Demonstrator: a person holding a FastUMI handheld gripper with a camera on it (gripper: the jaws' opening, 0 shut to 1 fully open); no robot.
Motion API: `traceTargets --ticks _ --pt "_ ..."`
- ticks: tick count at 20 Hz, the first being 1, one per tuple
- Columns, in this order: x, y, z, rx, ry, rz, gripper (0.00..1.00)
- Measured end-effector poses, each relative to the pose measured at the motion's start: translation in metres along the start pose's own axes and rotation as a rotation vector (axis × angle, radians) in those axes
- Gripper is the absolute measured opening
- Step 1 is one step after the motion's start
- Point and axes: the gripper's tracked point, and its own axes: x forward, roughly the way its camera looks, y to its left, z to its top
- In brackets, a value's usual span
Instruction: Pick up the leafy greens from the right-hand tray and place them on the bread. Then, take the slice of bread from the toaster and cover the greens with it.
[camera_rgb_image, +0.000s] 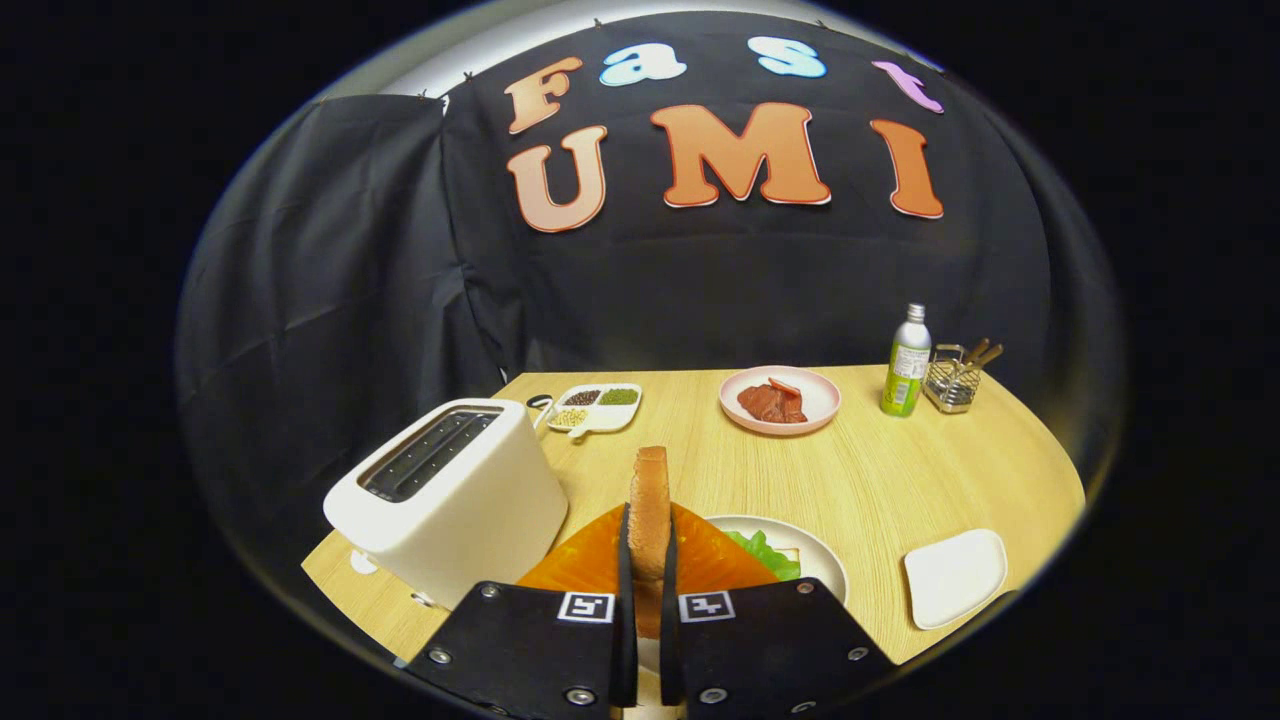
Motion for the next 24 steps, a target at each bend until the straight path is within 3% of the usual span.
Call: traceTargets --ticks 9,15,19,22,24 --pt "0.008 -0.022 -0.033 0.064 0.065 0.02 0.09" --pt "0.013 -0.055 -0.041 0.11 0.088 -0.011 0.17" --pt "0.017 -0.075 -0.049 0.13 0.113 -0.037 0.25" --pt "0.017 -0.093 -0.053 0.12 0.122 -0.077 0.43" --pt "0.017 -0.103 -0.05 0.118 0.112 -0.099 0.5"
